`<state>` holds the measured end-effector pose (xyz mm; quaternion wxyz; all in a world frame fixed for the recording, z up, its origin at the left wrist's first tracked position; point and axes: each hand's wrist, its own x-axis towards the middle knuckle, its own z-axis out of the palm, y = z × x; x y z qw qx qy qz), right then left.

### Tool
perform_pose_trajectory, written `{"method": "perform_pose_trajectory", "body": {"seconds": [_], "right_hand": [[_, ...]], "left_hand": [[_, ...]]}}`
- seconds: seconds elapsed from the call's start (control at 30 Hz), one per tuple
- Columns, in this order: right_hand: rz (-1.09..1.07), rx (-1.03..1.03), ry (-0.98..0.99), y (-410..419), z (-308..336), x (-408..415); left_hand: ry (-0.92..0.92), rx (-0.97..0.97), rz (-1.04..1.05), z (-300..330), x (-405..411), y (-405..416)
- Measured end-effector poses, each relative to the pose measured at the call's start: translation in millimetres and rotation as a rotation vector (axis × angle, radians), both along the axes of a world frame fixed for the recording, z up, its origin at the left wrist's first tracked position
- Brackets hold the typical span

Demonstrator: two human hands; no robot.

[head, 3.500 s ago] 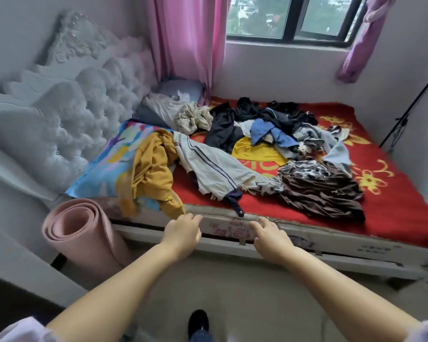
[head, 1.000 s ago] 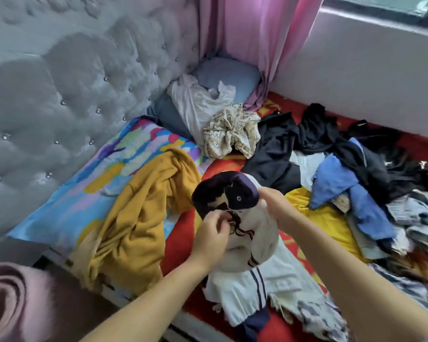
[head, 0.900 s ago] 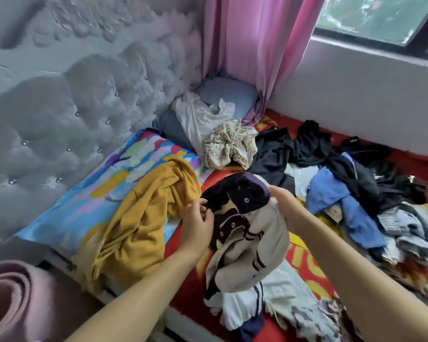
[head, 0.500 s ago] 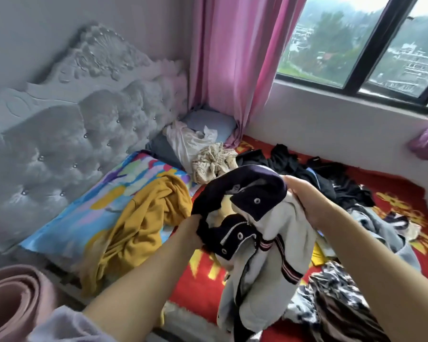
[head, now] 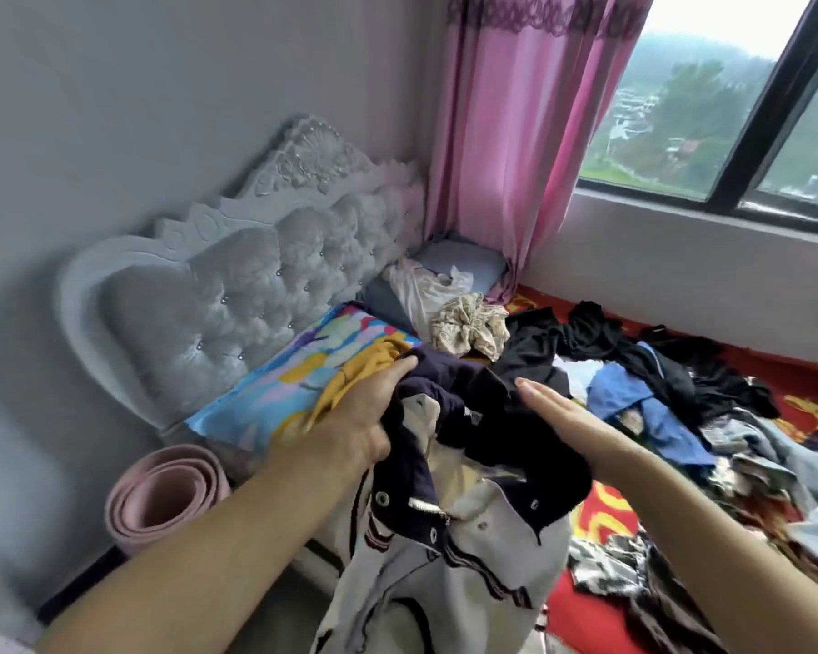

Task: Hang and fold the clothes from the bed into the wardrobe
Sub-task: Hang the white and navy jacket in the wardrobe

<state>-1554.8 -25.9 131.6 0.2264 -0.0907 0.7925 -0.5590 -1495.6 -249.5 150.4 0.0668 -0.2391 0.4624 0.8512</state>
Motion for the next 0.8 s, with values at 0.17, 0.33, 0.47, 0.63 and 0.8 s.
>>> {"method": "perform_pose_trajectory", "body": {"seconds": [0.17,0.33,0.47,0.63,0.8], "right_hand": [[0.355,0.615,0.493,-53,-30,30],[0.237,-0.12,-0.123,-104,-7,85],[0.342,-0.268,-0.334,-173,32,148],[0.593,-0.208,-0.464,-235,81,242],[0.842,-0.126,-0.425,-293,103,325]], "left_hand": [[0.077,-0.066,0.108,14,79,-28],[0.037,-0.498,0.224,14,202,-75],[-0.044,-0.844,-0.014,19,308,-100],[-0.46,-1.366,0.171,6,404,-139],[-0.331,-1.21,0.526,25,494,-184]]}}
